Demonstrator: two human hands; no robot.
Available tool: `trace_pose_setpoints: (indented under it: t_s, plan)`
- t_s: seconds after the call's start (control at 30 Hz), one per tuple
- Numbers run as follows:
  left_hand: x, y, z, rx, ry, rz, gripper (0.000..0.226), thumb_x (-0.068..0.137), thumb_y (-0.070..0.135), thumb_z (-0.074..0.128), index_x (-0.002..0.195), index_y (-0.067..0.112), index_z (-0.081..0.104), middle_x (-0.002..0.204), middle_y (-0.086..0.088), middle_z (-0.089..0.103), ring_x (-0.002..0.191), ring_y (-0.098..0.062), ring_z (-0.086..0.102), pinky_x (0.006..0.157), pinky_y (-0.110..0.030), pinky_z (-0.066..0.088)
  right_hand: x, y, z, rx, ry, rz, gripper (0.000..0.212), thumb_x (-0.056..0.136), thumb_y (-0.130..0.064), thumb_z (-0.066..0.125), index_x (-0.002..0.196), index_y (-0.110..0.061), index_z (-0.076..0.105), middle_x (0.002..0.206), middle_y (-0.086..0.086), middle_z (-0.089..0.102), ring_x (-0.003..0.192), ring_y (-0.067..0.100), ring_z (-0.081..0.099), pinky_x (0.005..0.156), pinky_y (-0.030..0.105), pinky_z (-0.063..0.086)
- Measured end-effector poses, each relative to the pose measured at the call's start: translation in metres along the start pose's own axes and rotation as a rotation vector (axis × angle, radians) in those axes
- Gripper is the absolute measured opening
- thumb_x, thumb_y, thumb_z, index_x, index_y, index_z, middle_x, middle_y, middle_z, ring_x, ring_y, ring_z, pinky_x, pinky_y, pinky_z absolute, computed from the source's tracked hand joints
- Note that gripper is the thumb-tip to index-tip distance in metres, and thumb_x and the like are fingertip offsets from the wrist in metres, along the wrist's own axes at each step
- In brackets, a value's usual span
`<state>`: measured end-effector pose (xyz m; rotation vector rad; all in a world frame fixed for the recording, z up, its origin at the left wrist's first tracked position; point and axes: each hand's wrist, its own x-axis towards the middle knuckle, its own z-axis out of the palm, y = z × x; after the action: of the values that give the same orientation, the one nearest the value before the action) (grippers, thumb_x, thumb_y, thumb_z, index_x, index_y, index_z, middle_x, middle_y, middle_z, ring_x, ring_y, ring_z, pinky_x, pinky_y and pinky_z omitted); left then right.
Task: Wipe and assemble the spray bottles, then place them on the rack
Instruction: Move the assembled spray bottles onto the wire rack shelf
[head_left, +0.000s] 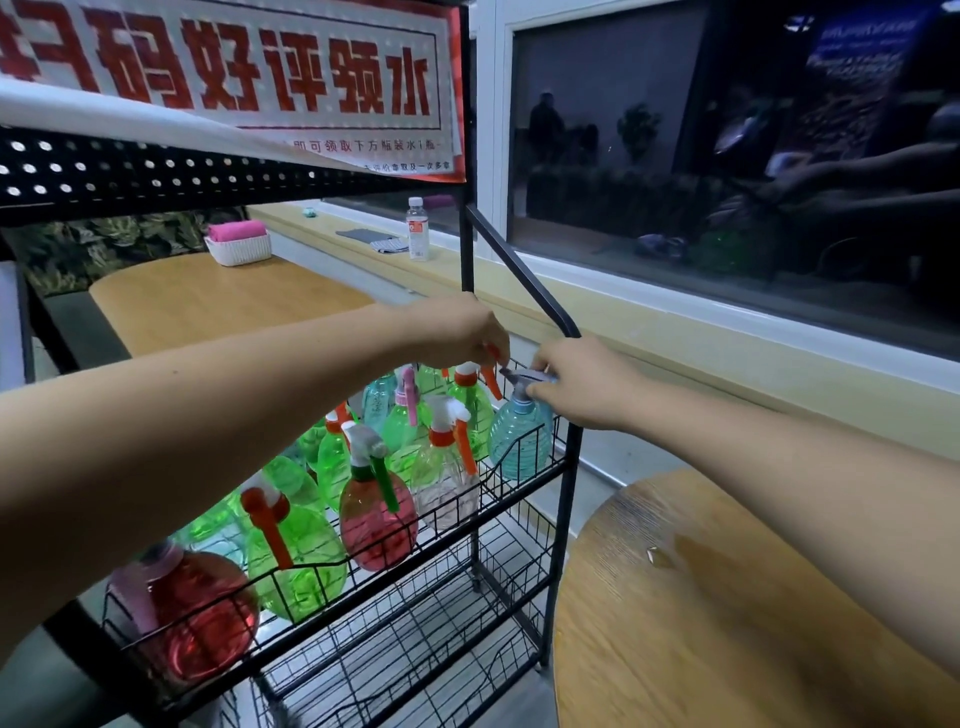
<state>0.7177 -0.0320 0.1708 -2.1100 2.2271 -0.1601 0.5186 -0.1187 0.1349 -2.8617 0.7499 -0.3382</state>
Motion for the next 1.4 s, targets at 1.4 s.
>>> trace_pose_setpoints:
  t_s: [1.4]
  plan:
    - [-0.070,-0.026,-0.016,0.048,-0.109,-0.051,0.019,0.090,0.026,0.084,0.108,0.032,0.081,0.097,0.014,0.073,0.090,-0.013,0.068,0.080,-0.033,0.056,-0.021,-0.081,0.019,0.023,0.088,-0.182,0.029,0.105,-0.040,0.054,0.100,-0.016,0.070,0.076,0.003,0.055,0.083,0.033,0.062,0.063,0.038,0.045]
